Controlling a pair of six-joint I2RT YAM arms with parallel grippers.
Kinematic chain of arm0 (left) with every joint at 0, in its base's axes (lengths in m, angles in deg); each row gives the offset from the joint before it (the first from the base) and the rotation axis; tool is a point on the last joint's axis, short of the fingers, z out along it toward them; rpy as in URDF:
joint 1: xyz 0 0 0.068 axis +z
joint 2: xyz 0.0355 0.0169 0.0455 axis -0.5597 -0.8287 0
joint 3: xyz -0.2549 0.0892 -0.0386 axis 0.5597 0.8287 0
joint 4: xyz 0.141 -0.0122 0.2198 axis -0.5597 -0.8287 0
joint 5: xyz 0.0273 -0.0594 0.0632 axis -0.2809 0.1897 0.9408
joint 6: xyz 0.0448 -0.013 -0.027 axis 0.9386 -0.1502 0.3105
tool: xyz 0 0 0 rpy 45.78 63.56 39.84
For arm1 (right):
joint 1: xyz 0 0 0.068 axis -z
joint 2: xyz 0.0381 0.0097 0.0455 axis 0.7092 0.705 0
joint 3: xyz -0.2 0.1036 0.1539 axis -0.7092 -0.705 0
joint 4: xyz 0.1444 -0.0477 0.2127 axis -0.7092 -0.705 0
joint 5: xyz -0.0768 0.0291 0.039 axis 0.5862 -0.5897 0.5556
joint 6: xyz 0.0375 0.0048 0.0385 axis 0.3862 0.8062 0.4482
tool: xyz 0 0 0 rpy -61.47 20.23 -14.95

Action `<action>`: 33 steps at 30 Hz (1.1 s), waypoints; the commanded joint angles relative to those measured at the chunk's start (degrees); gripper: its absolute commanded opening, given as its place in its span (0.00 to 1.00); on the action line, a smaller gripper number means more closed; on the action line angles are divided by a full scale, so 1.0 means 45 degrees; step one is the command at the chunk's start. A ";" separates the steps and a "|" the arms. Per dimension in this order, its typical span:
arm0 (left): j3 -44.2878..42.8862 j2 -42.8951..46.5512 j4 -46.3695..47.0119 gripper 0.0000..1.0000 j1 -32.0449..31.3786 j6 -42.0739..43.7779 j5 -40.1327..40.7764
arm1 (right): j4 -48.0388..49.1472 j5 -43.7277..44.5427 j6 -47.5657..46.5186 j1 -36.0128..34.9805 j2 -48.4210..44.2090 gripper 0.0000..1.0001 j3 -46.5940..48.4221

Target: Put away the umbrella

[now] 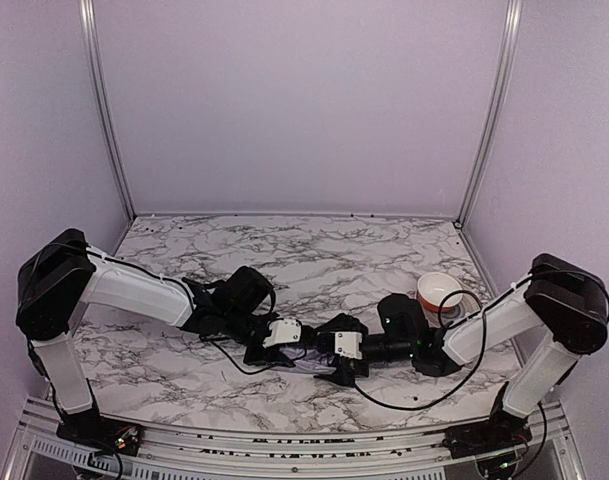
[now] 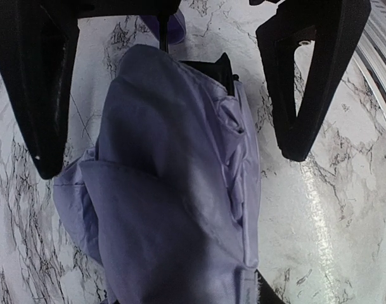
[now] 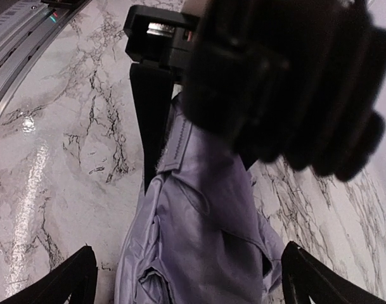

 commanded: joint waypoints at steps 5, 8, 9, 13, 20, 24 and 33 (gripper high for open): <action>0.0312 -0.0765 -0.2479 0.16 0.0059 0.0001 -0.0768 | -0.0494 0.0392 -0.0973 0.0003 0.1561 0.87 0.0761; 0.0245 -0.0809 -0.2494 0.17 0.0109 0.0041 -0.0921 | -0.0473 0.0543 -0.1194 0.0004 0.1734 0.78 0.0848; 0.0203 -0.0849 -0.2512 0.17 0.0109 0.0030 -0.0927 | -0.0470 0.0550 -0.1232 -0.0016 0.1760 0.72 0.0892; 0.0083 -0.0922 -0.2598 0.18 0.0124 0.0004 -0.0957 | -0.0275 0.0453 -0.1147 -0.0016 0.1612 0.37 0.0849; 0.0517 -0.0384 -0.0922 0.70 0.0186 -0.1581 0.0713 | -0.0294 0.0669 -0.0640 -0.0016 0.1258 0.16 0.0620; 0.1956 0.0840 0.2559 0.99 0.0313 -0.2637 0.2326 | -0.0342 0.0961 -0.0421 -0.0020 0.1289 0.06 0.0637; 0.3813 0.4294 0.5671 0.99 0.0329 -0.3874 0.4556 | 0.0282 0.1806 -0.0007 0.0383 0.0629 0.00 0.0562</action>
